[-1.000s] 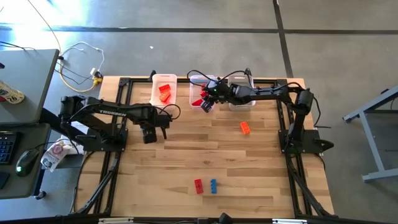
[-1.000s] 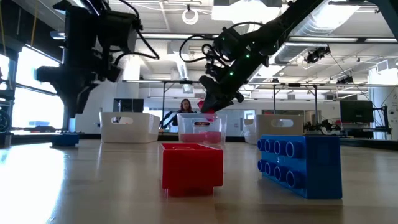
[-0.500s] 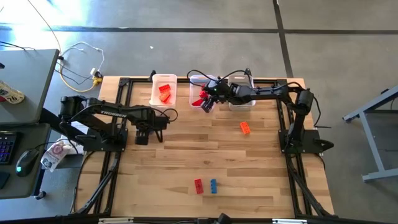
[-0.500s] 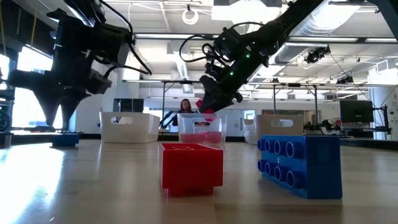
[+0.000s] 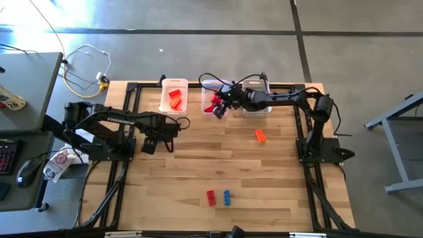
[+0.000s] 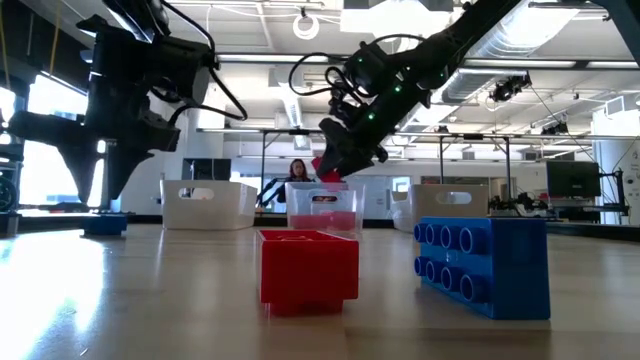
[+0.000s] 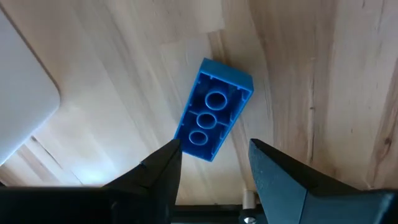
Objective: Sort & place blocks by color
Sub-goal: Put the red game piece into the transparent bin
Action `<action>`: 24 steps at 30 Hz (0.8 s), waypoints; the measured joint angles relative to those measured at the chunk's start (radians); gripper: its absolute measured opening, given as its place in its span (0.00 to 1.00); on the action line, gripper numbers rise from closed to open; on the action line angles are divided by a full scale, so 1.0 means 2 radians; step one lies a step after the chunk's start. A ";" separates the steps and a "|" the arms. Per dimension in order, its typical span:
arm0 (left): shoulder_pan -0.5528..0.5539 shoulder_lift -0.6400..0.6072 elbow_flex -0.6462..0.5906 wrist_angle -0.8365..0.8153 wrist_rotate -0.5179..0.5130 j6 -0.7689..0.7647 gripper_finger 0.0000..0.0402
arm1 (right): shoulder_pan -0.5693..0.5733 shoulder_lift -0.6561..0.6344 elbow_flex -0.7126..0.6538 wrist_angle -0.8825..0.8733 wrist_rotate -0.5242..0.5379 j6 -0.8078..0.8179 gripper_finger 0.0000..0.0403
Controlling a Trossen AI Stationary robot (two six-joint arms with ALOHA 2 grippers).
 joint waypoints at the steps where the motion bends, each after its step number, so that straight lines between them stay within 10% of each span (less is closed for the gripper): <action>1: 0.000 0.000 0.000 0.000 0.000 0.002 0.43 | 0.000 0.000 0.000 0.004 -0.002 -0.001 0.64; 24: 0.000 0.000 0.000 0.000 0.002 0.013 0.43 | -0.004 0.000 0.000 0.007 -0.016 0.017 0.69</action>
